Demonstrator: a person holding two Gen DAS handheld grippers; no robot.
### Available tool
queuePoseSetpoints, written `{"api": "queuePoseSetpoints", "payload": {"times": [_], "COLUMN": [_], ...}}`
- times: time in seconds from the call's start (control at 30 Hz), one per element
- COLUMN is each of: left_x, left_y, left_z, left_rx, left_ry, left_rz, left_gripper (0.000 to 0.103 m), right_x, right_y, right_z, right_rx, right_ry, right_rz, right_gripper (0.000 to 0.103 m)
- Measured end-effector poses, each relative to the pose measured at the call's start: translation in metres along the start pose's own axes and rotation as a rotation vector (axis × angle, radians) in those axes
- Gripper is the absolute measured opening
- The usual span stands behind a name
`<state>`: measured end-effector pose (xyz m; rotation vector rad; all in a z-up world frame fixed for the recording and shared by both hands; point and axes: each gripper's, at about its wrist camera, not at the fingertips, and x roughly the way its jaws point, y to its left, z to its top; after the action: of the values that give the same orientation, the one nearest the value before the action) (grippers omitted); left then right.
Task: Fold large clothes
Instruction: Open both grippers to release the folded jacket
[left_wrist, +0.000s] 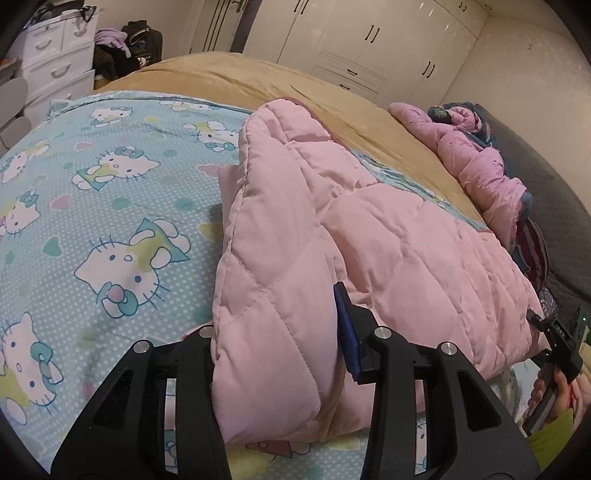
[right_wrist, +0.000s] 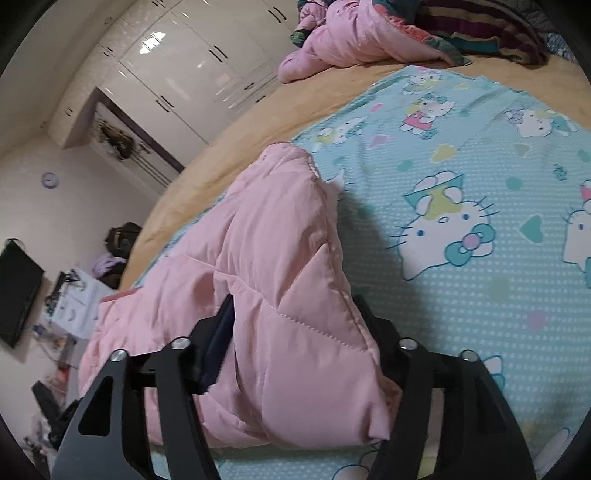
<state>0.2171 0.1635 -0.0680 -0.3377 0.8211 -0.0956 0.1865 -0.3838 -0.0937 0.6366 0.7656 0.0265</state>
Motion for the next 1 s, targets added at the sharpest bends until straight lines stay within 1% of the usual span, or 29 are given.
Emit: {"api": "queuePoseSetpoints", "payload": {"times": [0.07,0.13,0.17,0.23,0.27,0.33,0.4,0.43,0.53,0.7,0.77,0.8,0.83,0.87,0.9,0.93,1.0], "left_x": [0.001,0.001,0.001,0.002,0.003,0.004,0.003,0.003,0.003,-0.004,-0.01,-0.014,-0.02,-0.025,-0.029,-0.035,-0.042], "left_y": [0.0,-0.001,-0.001,-0.003,-0.004,-0.005,-0.005,-0.005,-0.006,-0.006,-0.009,-0.01,-0.014,-0.019,-0.022,-0.024,-0.021], "left_z": [0.0,0.0,0.0,0.001,0.001,0.001,0.001,0.001,0.001,0.001,0.001,0.001,0.002,0.002,0.004,0.006,0.009], "left_rx": [-0.002,0.003,0.005,0.011,0.012,0.013,0.008,0.004,-0.003,-0.015,0.003,0.018,0.054,0.096,0.13,0.141,0.108], "left_ry": [0.004,0.007,0.013,0.023,0.028,0.043,0.051,0.053,0.062,0.06,0.04,0.024,-0.011,-0.034,-0.049,-0.054,-0.049], "left_rz": [0.005,0.013,0.021,0.036,0.043,0.05,0.053,0.054,0.063,0.076,0.119,0.162,0.258,0.328,0.361,0.347,0.296], "left_gripper": [0.033,0.035,0.036,0.044,0.045,0.055,0.06,0.063,0.068,0.069,0.069,0.089,0.094,0.094,0.094,0.094,0.094], "right_x": [0.001,0.002,0.002,0.004,0.005,0.005,0.004,0.003,-0.001,-0.013,-0.017,-0.02,-0.023,-0.025,-0.029,-0.032,-0.038], "right_y": [0.005,0.008,0.008,0.01,0.01,0.01,0.008,0.007,0.0,-0.004,-0.003,-0.002,-0.002,-0.001,0.0,0.001,0.004], "right_z": [-0.001,-0.002,-0.003,-0.003,-0.003,-0.004,-0.004,-0.004,-0.004,-0.002,-0.001,0.0,0.0,0.0,0.0,0.001,0.001], "right_rx": [-0.019,-0.029,-0.035,-0.043,-0.046,-0.049,-0.043,-0.033,0.002,0.012,0.005,0.001,0.0,-0.001,-0.001,-0.002,-0.011], "right_ry": [0.008,0.015,0.014,0.019,0.023,0.027,0.027,0.026,0.025,0.001,-0.008,-0.01,-0.012,-0.014,-0.019,-0.023,-0.034], "right_rz": [-0.025,-0.039,-0.044,-0.068,-0.074,-0.096,-0.099,-0.107,-0.111,-0.137,-0.136,-0.13,-0.126,-0.122,-0.116,-0.113,-0.099], "right_gripper": [0.079,0.086,0.088,0.089,0.091,0.094,0.095,0.098,0.099,0.099,0.099,0.099,0.099,0.099,0.099,0.099,0.099]}}
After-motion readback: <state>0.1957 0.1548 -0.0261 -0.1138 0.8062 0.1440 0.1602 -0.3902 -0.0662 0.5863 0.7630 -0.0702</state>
